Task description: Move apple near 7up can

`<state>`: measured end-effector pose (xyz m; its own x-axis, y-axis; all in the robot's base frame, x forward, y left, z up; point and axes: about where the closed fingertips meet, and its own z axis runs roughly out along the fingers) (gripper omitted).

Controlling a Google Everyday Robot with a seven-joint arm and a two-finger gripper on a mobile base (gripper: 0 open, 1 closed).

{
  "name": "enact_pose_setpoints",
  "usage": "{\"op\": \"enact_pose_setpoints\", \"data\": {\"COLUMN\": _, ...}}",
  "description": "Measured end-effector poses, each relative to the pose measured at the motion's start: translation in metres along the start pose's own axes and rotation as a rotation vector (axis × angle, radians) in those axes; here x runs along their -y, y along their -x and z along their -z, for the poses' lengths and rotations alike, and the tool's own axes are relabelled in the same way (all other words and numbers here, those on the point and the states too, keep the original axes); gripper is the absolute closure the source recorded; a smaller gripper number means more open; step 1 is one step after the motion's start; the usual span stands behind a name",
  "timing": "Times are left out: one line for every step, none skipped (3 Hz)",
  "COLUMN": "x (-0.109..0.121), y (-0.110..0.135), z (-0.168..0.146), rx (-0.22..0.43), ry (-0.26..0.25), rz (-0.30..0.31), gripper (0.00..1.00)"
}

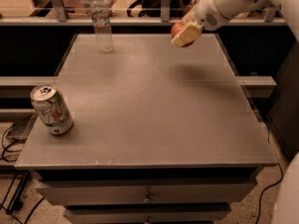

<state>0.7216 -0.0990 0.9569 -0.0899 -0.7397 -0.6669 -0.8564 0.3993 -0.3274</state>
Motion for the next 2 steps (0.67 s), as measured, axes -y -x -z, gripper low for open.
{"op": "enact_pose_setpoints", "data": {"x": 0.0001, "y": -0.0014, "z": -0.0022, "rx": -0.001, "ry": 0.002, "rz": -0.003, "gripper": 1.00}}
{"op": "enact_pose_setpoints", "data": {"x": -0.0047, "y": 0.0030, "z": -0.0093, "rx": -0.006, "ry": 0.027, "rz": 0.014, "gripper": 1.00}}
